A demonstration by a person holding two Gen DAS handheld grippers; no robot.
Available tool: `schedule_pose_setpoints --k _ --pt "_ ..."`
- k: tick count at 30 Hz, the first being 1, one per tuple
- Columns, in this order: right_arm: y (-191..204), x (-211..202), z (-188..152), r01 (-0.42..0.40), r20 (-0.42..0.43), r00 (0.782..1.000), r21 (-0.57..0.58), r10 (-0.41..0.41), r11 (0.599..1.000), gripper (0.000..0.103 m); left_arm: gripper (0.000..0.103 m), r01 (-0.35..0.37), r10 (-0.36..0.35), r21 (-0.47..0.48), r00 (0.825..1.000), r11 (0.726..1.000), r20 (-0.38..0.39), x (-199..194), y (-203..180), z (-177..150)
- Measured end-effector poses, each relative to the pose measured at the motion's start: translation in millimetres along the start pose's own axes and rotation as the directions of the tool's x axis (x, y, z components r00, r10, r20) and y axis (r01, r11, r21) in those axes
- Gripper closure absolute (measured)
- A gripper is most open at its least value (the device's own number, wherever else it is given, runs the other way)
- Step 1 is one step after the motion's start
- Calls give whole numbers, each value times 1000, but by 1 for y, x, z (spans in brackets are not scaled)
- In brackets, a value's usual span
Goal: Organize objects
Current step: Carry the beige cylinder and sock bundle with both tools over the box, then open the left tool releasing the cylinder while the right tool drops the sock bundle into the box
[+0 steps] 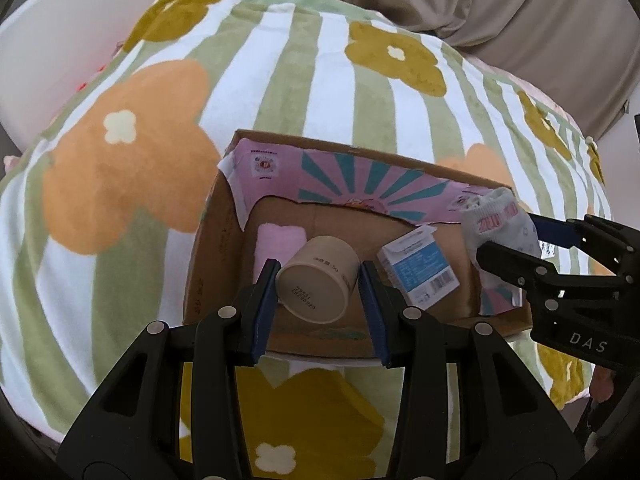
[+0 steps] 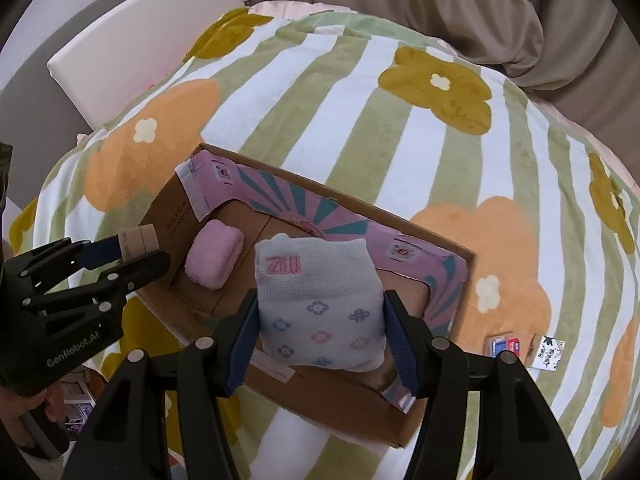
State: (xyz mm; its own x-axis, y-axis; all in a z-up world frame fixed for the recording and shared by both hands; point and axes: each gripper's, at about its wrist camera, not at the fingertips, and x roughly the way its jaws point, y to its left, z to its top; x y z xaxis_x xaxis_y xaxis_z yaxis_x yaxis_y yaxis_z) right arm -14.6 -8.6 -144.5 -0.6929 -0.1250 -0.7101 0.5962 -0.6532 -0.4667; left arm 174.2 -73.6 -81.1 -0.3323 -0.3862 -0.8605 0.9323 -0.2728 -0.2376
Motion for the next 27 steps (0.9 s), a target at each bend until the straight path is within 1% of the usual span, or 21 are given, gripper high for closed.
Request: schedule_pose_setpoints --k 11,17,23,27 --pt "2 46 23 -4 -40 999 27 5 1000 48 66 19 -16 45 998 999 -55 49 5 9" --pt "1 74 26 -24 -77 997 47 28 999 48 66 26 -19 79 996 997 -88 77 3 5" --pt "0 86 25 -31 -95 995 61 37 998 48 66 32 -20 105 994 994 -111 92 2 0" --pt "-4 89 27 -40 -97 994 93 49 995 48 66 36 -21 125 992 992 -121 95 0 0"
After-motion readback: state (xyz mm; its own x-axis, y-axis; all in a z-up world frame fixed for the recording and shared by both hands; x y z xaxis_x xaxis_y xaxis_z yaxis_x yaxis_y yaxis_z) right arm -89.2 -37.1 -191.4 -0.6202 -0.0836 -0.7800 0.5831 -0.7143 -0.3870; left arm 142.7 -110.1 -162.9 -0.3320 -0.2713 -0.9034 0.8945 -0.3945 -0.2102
